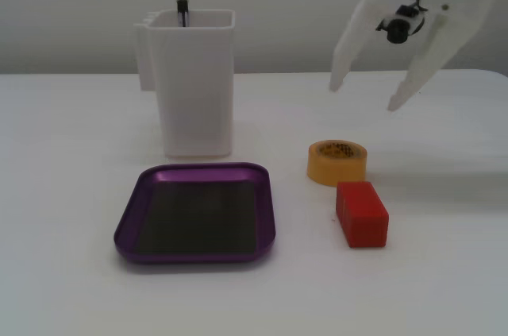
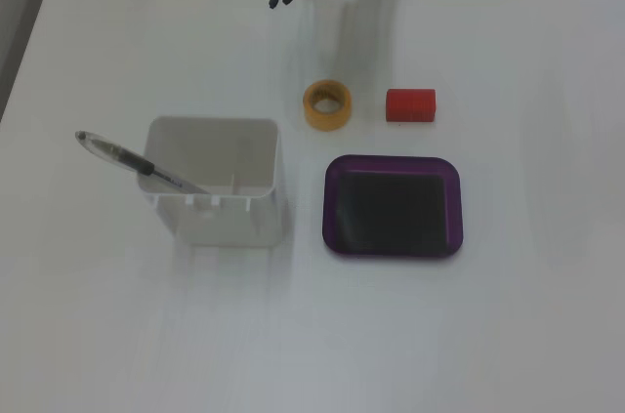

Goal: Grab up the yellow tape and put it in the box.

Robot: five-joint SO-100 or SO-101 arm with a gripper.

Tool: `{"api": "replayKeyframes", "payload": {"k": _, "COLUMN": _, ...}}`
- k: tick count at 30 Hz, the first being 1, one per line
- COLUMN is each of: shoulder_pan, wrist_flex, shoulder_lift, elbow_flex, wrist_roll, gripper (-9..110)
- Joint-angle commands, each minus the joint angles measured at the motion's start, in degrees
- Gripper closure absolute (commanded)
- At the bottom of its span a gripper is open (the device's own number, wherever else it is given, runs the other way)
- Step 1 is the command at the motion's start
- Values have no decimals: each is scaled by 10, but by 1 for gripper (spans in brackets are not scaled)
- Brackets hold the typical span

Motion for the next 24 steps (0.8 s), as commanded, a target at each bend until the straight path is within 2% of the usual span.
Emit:
{"api": "replayKeyframes", "payload": {"k": 1, "shoulder_pan": -4, "wrist_flex": 8, "shoulder_lift": -33, "elbow_flex": -54, "wrist_roll": 3, "gripper": 82}}
{"api": "replayKeyframes", "payload": {"k": 24, "shoulder_pan": 4, "wrist_flex": -41, "shoulder_lift": -153, "elbow_flex": -7, "wrist_roll": -5, "gripper": 82}}
